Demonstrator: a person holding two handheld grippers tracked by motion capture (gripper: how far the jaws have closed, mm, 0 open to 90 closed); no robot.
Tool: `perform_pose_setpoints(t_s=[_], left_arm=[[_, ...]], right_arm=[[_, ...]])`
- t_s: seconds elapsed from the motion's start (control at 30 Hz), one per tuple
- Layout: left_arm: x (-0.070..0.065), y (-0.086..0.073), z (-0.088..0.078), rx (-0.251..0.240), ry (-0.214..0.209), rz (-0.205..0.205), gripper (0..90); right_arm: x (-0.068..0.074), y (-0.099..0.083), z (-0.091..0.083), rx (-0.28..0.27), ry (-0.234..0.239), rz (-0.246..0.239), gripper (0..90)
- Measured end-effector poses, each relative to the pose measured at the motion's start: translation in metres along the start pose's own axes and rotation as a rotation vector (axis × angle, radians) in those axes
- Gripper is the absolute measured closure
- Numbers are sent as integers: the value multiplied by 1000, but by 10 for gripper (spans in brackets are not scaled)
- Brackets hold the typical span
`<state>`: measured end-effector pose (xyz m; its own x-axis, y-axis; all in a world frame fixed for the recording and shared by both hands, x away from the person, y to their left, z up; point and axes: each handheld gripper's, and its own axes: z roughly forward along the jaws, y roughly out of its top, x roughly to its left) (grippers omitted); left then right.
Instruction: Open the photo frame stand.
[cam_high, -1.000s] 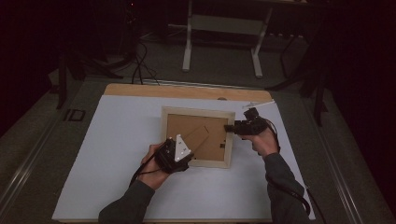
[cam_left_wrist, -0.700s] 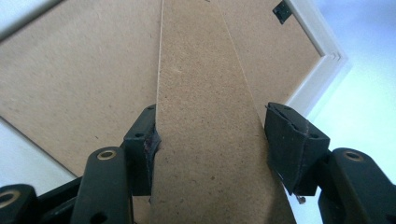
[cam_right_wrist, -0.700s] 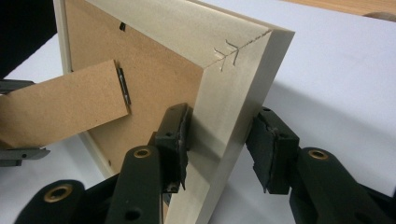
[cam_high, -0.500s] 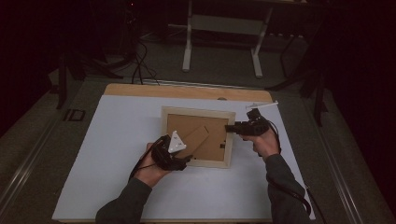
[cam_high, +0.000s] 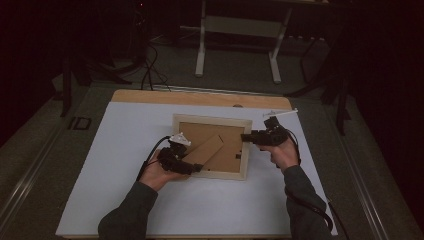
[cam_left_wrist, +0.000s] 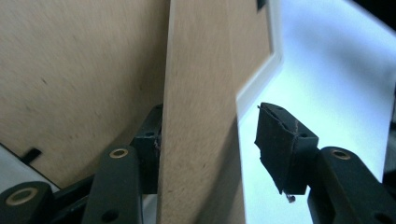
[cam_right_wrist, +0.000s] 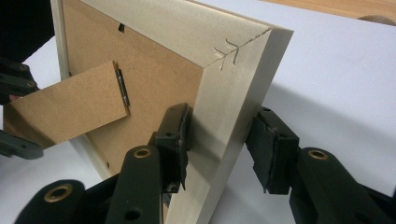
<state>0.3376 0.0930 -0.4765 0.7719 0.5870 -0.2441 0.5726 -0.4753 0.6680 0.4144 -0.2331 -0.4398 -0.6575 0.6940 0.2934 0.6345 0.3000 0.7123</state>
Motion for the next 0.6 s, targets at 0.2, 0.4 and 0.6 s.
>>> perform_pose_setpoints(t_s=[0.2, 0.4, 0.6], left_arm=[[-1, 1, -1, 3, 12, 16, 583], [-5, 1, 0, 9, 32, 37, 602], [-6, 2, 1, -2, 45, 51, 619]], right_arm=[[1, 0, 0, -2, -9, -6, 583], [3, 0, -1, -5, -12, -15, 584], [4, 2, -5, -18, -19, -24, 591]])
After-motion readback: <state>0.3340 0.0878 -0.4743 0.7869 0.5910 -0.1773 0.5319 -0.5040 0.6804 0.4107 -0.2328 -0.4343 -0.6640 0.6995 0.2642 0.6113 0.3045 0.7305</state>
